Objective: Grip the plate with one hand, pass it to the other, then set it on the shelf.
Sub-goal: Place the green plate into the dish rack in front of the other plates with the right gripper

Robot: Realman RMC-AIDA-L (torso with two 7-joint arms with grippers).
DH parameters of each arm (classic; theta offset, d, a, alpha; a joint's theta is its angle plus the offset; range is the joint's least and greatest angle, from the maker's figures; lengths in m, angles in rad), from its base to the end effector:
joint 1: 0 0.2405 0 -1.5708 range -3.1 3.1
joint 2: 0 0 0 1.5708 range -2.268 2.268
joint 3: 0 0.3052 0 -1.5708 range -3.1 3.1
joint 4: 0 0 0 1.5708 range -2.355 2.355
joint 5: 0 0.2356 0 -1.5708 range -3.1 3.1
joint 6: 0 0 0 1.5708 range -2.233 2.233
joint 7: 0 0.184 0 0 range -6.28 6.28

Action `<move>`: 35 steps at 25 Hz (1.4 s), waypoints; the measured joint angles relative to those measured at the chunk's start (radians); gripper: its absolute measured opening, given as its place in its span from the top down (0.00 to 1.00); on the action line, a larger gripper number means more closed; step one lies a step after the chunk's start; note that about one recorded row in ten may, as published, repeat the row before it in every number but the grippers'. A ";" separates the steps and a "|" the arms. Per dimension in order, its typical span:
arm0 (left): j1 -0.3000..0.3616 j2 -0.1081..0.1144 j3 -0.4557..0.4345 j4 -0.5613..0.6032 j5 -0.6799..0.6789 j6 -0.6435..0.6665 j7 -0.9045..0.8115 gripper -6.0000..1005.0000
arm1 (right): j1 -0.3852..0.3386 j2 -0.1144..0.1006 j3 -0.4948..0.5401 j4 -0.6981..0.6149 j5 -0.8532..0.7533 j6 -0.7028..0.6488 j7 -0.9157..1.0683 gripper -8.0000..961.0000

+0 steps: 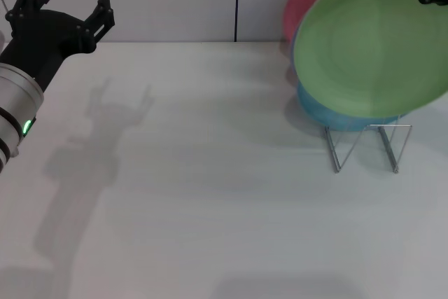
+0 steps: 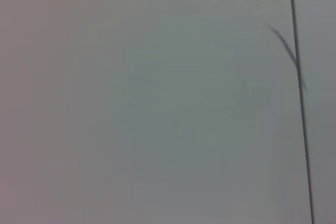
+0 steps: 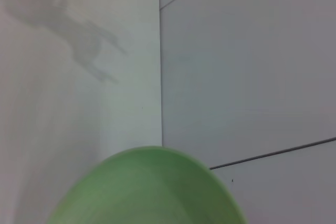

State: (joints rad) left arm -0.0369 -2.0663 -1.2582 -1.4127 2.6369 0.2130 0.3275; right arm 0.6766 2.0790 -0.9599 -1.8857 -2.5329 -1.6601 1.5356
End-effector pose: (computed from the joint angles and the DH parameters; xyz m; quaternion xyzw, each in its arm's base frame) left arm -0.2292 0.4100 -0.0164 -0.7394 -0.1953 -0.2638 0.5878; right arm 0.1135 0.4361 0.1082 -0.8976 -0.2273 -0.1526 0.3455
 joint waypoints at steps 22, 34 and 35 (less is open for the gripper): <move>-0.002 0.000 0.022 -0.014 0.000 -0.007 -0.003 0.14 | -0.048 0.007 0.002 -0.006 -0.013 -0.001 -0.057 0.95; -0.020 0.002 0.022 -0.013 0.000 -0.012 -0.022 0.14 | -0.084 0.013 0.007 -0.011 -0.010 -0.009 -0.055 0.94; -0.024 0.002 0.022 -0.011 0.000 -0.012 -0.022 0.14 | -0.091 0.013 0.003 -0.012 -0.014 -0.015 -0.055 0.93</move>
State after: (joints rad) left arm -0.0609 -2.0647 -1.2363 -1.4233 2.6369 0.2009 0.3058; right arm 0.5853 2.0922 -0.9568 -1.8978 -2.5468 -1.6750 1.4809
